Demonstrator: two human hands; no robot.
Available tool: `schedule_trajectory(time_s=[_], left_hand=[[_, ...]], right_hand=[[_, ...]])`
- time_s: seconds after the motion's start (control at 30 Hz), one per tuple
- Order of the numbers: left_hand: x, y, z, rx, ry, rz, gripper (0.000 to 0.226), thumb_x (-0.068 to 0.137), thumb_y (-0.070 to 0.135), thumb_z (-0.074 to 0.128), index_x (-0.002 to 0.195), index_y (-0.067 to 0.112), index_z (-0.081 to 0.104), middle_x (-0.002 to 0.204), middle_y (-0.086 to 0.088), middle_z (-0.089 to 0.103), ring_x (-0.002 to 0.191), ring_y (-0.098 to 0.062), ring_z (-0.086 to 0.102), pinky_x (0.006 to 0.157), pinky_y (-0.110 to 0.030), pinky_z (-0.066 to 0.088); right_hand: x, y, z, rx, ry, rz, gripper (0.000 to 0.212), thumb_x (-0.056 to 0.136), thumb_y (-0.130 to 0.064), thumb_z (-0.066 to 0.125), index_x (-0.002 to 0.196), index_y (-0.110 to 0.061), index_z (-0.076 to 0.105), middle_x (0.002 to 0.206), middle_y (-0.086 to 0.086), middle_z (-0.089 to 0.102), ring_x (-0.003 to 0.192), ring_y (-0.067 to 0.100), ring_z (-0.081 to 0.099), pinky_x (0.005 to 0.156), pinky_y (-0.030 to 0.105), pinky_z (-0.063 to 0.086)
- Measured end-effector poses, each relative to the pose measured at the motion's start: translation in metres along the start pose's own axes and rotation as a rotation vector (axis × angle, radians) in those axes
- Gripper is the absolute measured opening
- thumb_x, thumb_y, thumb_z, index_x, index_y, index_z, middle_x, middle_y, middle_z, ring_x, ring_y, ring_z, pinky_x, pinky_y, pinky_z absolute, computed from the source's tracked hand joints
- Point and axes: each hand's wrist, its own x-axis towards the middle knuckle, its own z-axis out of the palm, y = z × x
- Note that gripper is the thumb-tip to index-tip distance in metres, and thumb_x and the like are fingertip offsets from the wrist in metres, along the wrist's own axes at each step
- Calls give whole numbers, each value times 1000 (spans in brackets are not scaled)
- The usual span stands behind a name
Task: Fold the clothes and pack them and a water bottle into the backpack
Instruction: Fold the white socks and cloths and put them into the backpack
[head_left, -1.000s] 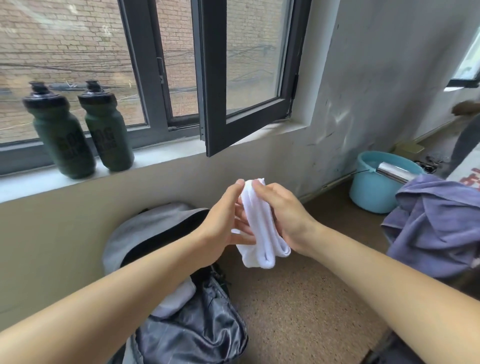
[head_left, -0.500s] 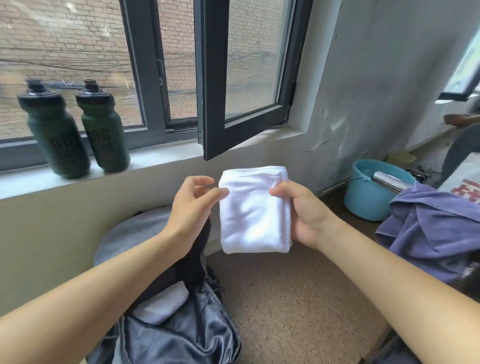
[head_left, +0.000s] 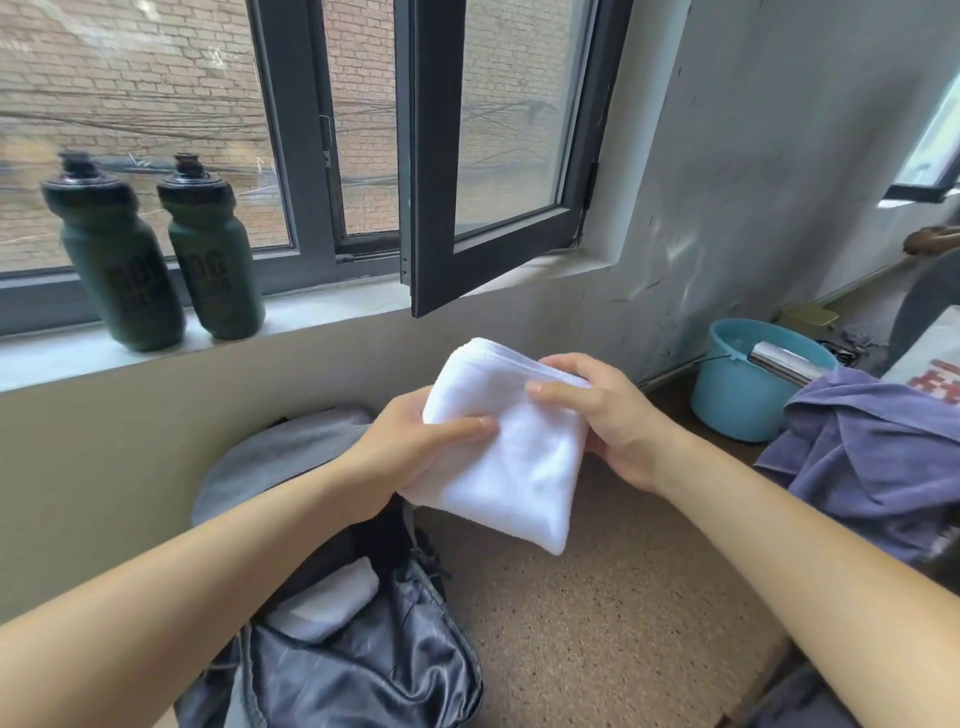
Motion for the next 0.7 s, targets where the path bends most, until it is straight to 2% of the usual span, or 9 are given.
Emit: schedule_trajectory(time_s=[0.07,0.13,0.23,0.33,0.43,0.5,0.57,0.63,0.7], left_hand=[[0,-2,0,102,31,21,29,83,29,85,110,23,76,106,-1,80,102,-24,76,96,-50,59],[1,-2,1,195,96,41,32,77,40,86,101,23,76,98,2,79,97,-23,76,90,-48,59],[2,-1,2,511,222,126,39,65,56,76,86,25,66,81,10,71,83,-22,69,75,-42,55],[-6,3,11,892,271,210,36,73,52,71,96,29,55,84,8,68,83,-25,66,73,-43,55],[-13,4,22,1151,225,342,43,73,52,66,103,29,45,90,9,60,80,-27,62,66,-42,52],[-16,3,26,1223,175,385,54,72,52,67,115,31,43,100,11,54,79,-26,62,60,-37,46],[-19,1,27,1281,194,435,63,76,49,68,132,33,43,103,10,50,74,-27,60,54,-34,38],[-19,-1,27,1323,239,503,69,78,41,68,143,33,43,103,8,46,67,-26,56,48,-31,37],[-18,-2,28,1337,268,549,70,81,35,68,146,33,43,105,6,45,64,-23,50,44,-29,35]], right_hand=[[-2,1,1,-55,-56,29,33,85,-27,79,113,-11,73,103,7,77,89,21,73,75,34,55],[-3,3,2,-109,-60,50,22,88,-24,76,102,-7,76,94,6,78,84,18,73,73,31,54],[-3,5,7,-198,-24,73,15,90,-24,73,85,-10,71,79,4,74,72,15,70,62,28,53],[-2,8,14,-201,-7,106,21,92,-29,72,89,-10,66,78,8,70,70,17,69,57,29,55],[0,10,15,-181,4,145,34,94,-28,70,101,5,67,86,15,75,72,19,72,57,30,56],[0,11,14,-166,10,175,35,96,-24,66,110,8,66,96,17,77,79,23,74,61,32,59],[0,11,13,-118,-7,189,29,98,-20,61,114,2,69,100,16,77,86,25,75,66,35,60],[-3,9,13,-13,-34,196,28,101,-20,53,115,-6,73,104,15,77,96,28,74,73,39,61],[-4,5,12,167,-33,220,32,102,-22,46,111,-9,74,103,14,75,96,29,73,78,41,60]])
